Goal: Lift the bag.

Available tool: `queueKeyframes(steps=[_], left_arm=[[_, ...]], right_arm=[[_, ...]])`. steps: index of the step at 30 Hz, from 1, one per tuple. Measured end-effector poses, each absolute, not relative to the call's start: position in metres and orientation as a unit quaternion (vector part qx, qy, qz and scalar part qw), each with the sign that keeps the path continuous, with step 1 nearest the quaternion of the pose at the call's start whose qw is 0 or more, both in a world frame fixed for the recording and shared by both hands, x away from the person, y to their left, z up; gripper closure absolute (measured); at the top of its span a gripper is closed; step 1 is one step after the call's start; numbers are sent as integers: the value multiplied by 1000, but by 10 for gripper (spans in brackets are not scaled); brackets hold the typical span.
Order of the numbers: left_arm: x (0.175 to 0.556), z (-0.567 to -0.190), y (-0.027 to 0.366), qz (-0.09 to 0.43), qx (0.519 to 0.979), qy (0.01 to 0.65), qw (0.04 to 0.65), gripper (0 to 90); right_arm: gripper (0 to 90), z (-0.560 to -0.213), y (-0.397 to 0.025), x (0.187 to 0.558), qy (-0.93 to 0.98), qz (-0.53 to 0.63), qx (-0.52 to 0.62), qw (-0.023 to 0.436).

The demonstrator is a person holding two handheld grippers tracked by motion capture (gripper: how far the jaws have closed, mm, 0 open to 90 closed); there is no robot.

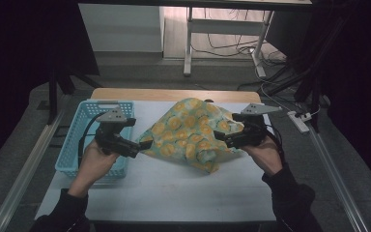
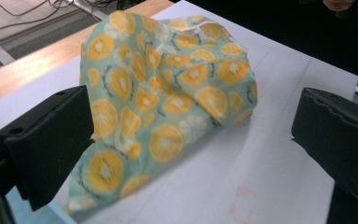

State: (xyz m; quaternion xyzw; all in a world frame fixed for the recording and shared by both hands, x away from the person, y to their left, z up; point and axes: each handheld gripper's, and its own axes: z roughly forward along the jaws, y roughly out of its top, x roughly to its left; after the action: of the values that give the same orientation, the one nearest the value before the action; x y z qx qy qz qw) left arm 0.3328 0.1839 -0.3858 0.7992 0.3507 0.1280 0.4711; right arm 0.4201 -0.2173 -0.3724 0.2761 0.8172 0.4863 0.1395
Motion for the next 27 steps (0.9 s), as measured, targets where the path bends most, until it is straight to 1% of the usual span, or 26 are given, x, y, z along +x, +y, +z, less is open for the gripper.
queueKeyframes(steps=[4,12,22,27], left_arm=[[320,-396,192,127,795,358,472,0],[293,-417,207,136,787,379,467,0],[262,-441,220,150,784,399,452,0],[246,-455,231,145,773,419,455,0]], right_arm=[[0,-380,-223,411,815,487,280,141],[0,-399,-238,389,814,476,292,159],[0,-419,-258,362,812,472,301,166],[0,-432,-268,350,811,466,312,166]])
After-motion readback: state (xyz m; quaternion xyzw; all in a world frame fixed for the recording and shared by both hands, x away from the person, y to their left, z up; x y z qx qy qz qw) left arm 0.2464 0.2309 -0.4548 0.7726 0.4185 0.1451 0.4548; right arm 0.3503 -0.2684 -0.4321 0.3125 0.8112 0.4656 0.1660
